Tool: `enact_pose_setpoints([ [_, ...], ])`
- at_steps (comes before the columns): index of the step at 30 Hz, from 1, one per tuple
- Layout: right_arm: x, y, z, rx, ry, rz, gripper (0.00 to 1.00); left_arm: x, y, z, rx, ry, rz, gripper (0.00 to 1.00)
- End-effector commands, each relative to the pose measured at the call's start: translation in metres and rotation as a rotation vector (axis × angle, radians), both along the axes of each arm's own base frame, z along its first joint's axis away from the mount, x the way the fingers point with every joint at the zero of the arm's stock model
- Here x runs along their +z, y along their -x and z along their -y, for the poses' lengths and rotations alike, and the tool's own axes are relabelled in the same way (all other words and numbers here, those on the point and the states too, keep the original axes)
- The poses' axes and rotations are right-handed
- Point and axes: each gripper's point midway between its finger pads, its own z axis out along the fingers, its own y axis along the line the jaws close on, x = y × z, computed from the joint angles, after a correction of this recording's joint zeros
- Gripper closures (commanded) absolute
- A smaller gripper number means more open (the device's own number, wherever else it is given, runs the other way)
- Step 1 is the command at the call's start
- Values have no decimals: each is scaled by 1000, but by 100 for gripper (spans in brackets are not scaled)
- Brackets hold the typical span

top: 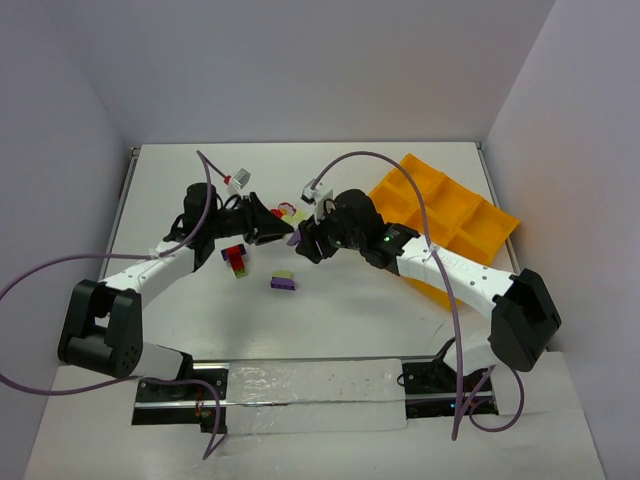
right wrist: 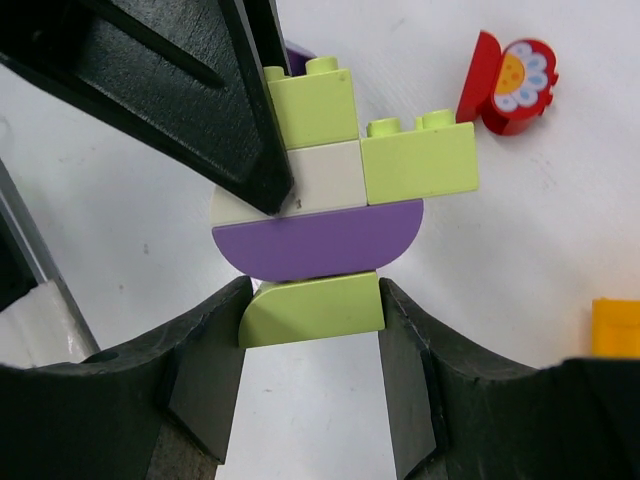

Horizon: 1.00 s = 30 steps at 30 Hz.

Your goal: Sort the legos into containers by color

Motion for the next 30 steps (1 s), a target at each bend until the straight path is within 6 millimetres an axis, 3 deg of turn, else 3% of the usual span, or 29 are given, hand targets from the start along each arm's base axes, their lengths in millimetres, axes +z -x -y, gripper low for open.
enact_pose_setpoints([
  [1, -4, -4, 24, -79, 17, -28, 67, 24, -16, -18, 73, 28, 115, 100],
  [8, -12, -7, 32, -128, 30, -51, 67, 28, -19, -23, 101, 22, 116, 100],
  [12, -12, -23, 51, -246, 32, -70, 67, 27, -27, -30, 152, -22, 119, 100],
  [17, -4, -55, 93, -436, -5, -94, 66, 23, -32, -38, 207, -78, 99, 100],
  [22, 4, -91, 147, -677, -8, -107, 65, 36, -29, -35, 187, -37, 101, 100],
  [30, 2, -126, 204, -923, -72, -124, 64, 58, -25, -35, 177, -20, 134, 100],
])
